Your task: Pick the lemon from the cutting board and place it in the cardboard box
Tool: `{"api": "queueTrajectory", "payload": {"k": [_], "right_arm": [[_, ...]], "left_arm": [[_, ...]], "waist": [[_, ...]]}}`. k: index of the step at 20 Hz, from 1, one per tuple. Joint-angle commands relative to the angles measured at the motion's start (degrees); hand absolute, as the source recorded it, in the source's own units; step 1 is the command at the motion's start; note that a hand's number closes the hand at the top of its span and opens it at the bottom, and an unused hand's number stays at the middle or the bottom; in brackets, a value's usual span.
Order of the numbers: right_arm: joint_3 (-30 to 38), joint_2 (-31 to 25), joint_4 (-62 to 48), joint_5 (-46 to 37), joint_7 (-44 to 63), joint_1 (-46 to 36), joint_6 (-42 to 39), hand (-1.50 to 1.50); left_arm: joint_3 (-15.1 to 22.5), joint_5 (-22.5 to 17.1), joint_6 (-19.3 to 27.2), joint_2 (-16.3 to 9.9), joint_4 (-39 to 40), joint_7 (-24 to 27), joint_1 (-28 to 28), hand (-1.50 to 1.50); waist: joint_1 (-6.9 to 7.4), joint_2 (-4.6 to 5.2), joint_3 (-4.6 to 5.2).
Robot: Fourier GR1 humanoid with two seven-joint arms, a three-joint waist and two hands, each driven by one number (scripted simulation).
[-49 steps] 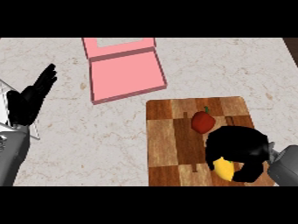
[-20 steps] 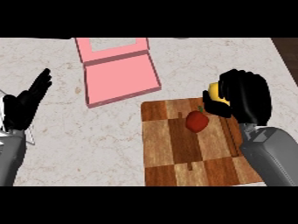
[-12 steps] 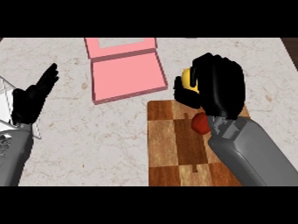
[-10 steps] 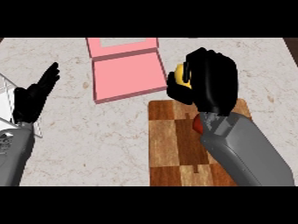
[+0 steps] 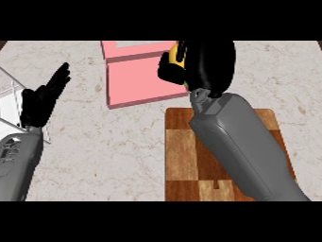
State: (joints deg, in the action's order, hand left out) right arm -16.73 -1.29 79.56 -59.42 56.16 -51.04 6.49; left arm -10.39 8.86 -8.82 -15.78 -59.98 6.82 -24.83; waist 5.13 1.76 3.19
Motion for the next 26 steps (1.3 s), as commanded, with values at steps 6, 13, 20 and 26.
{"api": "queueTrajectory", "payload": {"k": [6, 13, 20, 26], "right_arm": [[6.43, 1.27, -14.78, 1.67, -0.3, -8.07, 6.05, 1.5], [10.67, 1.28, -25.44, 2.9, -1.47, -8.87, 11.37, 1.5], [14.56, 1.29, -32.52, 7.87, -3.6, -10.77, 16.89, -1.5], [15.76, 1.29, -34.2, 7.61, -10.29, -13.46, 24.28, -1.5]], "left_arm": [[-1.72, 6.07, 6.63, -3.74, -0.04, -2.87, 2.08, 0.0], [-2.02, 7.61, 6.53, -2.9, -0.03, -2.26, 1.11, 0.0], [-2.17, 7.67, 4.38, -1.56, -0.41, -1.39, 1.11, 0.0], [-3.18, 8.9, 4.8, -1.66, 0.15, -2.22, 0.17, 0.0]], "waist": [[3.42, 0.43, -3.18], [3.97, 1.1, -3.26], [6.19, 1.27, -3.25], [4.88, 0.91, -3.31]]}}
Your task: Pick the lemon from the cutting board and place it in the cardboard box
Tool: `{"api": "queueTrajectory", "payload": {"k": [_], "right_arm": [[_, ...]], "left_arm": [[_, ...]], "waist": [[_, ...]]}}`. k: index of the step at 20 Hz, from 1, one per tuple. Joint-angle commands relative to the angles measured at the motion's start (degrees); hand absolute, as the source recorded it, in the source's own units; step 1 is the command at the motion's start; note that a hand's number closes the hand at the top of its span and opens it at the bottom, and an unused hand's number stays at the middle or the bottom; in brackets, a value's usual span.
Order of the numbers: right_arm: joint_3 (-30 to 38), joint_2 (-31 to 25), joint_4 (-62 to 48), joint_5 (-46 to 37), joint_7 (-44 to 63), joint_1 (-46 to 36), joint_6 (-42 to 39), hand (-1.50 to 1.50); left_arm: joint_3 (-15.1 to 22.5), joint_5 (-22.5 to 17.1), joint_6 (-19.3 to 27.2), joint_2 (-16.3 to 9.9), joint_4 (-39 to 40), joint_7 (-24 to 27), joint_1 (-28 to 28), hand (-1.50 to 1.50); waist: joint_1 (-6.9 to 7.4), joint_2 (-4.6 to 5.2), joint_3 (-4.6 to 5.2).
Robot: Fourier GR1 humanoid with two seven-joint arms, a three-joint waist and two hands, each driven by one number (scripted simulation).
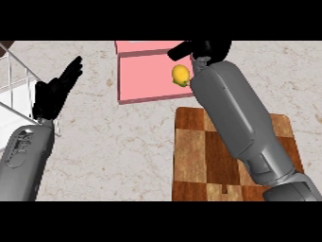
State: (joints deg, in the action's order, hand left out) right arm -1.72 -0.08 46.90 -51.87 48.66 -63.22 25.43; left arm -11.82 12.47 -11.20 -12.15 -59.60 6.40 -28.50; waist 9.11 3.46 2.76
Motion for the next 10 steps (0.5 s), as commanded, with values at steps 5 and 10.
{"api": "queueTrajectory", "payload": {"k": [5, 10], "right_arm": [[2.92, 0.07, -1.38, -0.21, -5.38, -2.59, 14.97, -1.5], [4.41, 0.07, 0.03, 3.18, -9.73, -2.25, 20.84, -1.5]], "left_arm": [[-2.78, 5.87, 6.63, -5.56, -0.73, -1.74, 4.88, 0.0], [-4.36, 6.32, 7.09, -5.46, -0.8, -2.52, 5.97, 0.0]], "waist": [[0.13, -1.37, -2.92], [-1.62, -2.1, -2.97]]}}
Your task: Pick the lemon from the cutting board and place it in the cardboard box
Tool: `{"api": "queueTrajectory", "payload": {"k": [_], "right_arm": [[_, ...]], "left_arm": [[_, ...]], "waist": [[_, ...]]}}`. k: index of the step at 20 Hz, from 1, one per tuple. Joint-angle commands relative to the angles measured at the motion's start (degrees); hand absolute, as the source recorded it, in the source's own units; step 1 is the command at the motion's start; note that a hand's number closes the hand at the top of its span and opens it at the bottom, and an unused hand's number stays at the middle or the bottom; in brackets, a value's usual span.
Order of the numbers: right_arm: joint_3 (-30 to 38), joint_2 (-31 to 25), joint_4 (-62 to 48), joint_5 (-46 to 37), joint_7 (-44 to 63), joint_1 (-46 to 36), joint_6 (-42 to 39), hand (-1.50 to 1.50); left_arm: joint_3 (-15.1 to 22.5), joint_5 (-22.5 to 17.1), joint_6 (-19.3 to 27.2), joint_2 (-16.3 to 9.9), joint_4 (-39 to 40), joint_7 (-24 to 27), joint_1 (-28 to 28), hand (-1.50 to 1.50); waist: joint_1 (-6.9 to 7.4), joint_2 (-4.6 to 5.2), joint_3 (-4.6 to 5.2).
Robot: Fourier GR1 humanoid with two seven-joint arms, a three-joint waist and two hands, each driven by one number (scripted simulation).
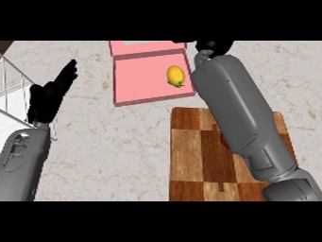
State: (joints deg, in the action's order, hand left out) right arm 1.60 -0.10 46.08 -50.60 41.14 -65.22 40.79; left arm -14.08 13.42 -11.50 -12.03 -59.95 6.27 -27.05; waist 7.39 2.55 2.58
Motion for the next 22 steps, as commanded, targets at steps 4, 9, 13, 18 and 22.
{"api": "queueTrajectory", "payload": {"k": [4, 9, 13, 18, 22], "right_arm": [[2.75, 0.1, 2.25, 5.21, -5.79, 1.64, 6.8, -1.5], [3.61, -0.99, 4.67, 6.78, -8.5, 6.27, 6.96, -1.5], [2.7, -1.53, 8.87, 8.75, -10.74, 11.56, 5.09, -1.5], [-0.32, -1.33, 17.04, 10.57, -11.73, 19.24, 0.99, -1.5], [-2.03, -4.1, 22.57, 12.9, -12.9, 25.66, -5.45, -1.5]], "left_arm": [[-3.14, 6.21, 8.61, -4.89, -1.13, -1.79, 7.1, 0.0], [-5.48, 6.26, 8.23, -5.67, -4.14, -1.9, 10.33, 0.0], [-6.08, 7.72, 8.13, -4.87, -5.35, -2.65, 12.64, 0.0], [-8.92, 8.25, 9.16, -3.62, -5.56, -1.7, 15.11, 0.0], [-10.41, 8.57, 7.98, -4.09, -7.11, -2.91, 14.77, 0.0]], "waist": [[-2.22, -1.81, -2.8], [-4.45, -2.81, -2.79], [-6.47, -3.37, -2.8], [-8.77, -3.94, -2.71], [-9.4, -3.92, -2.71]]}}
